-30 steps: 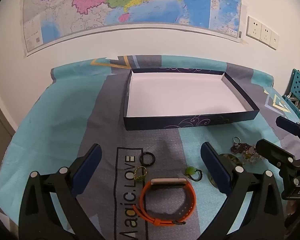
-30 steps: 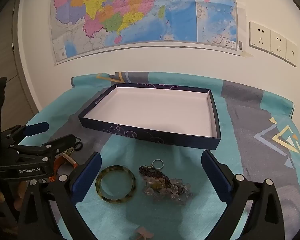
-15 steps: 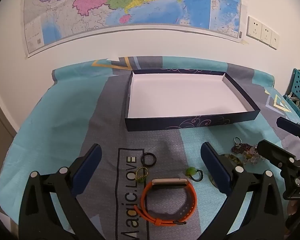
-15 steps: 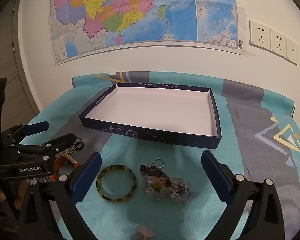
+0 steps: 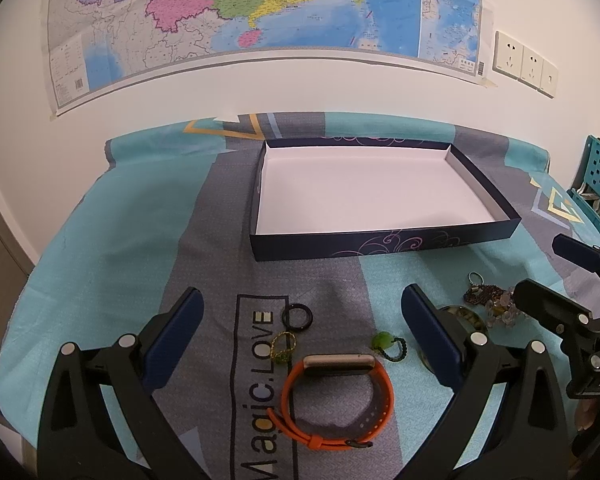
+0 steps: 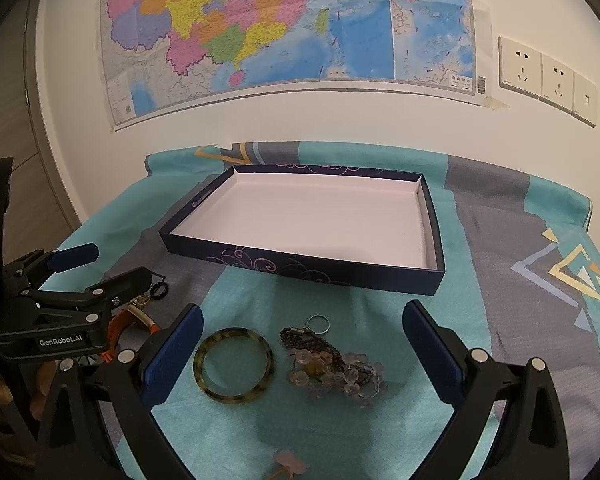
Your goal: Organize jewelry
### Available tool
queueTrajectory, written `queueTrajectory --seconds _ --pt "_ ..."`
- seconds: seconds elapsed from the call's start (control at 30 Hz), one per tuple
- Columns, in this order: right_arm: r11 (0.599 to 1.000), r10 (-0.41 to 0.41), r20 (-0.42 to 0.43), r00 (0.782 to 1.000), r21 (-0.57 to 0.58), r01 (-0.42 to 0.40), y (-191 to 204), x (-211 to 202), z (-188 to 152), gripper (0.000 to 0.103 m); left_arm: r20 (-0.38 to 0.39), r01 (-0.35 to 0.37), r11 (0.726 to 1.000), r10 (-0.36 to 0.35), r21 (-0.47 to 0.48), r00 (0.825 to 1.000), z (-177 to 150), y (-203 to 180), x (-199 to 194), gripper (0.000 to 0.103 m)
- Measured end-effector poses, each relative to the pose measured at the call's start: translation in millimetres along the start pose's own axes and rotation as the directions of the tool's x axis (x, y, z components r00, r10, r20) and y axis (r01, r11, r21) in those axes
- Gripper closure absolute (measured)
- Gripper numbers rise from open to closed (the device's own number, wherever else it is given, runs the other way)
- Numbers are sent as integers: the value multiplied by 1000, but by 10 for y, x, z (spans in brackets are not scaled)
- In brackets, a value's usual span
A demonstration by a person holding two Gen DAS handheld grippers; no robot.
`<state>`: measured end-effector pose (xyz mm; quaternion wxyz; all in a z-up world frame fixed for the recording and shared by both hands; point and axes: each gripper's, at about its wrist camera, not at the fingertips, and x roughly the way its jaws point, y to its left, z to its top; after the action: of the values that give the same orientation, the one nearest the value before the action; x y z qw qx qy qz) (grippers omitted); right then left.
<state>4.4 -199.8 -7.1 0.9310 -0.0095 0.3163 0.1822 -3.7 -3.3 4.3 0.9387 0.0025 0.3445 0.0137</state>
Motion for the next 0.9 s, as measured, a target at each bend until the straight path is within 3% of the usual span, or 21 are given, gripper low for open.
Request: queueTrajectory --seconds 0.9 --pt "1000 6 3 1000 11 -6 -27 0 -14 7 2 -17 1000 16 16 1000 -3 -16 5 6"
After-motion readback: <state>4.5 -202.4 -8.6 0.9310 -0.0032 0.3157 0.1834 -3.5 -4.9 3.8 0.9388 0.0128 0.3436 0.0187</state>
